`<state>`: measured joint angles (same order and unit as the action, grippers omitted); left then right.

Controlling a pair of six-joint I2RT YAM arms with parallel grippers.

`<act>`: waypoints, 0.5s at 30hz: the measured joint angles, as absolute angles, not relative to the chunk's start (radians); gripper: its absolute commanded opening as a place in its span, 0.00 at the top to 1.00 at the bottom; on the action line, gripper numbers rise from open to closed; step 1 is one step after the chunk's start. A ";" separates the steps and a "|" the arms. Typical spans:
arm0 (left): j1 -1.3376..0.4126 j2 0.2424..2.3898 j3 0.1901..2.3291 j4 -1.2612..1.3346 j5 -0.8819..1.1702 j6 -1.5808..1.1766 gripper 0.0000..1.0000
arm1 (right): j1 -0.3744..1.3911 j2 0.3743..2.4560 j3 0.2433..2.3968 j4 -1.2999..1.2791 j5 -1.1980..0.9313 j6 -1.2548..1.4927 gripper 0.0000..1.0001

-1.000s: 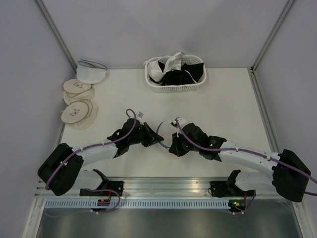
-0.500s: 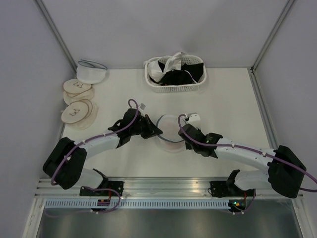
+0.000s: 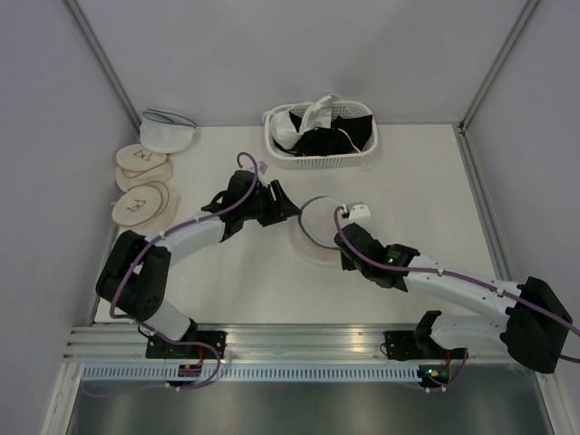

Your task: Unzip the laundry bag and remove the bra

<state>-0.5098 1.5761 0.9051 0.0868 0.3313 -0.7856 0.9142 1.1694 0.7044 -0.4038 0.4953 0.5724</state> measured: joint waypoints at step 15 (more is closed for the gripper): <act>-0.673 1.277 0.551 0.173 0.233 -1.052 0.33 | 0.912 1.188 0.656 -0.130 -0.080 0.447 1.00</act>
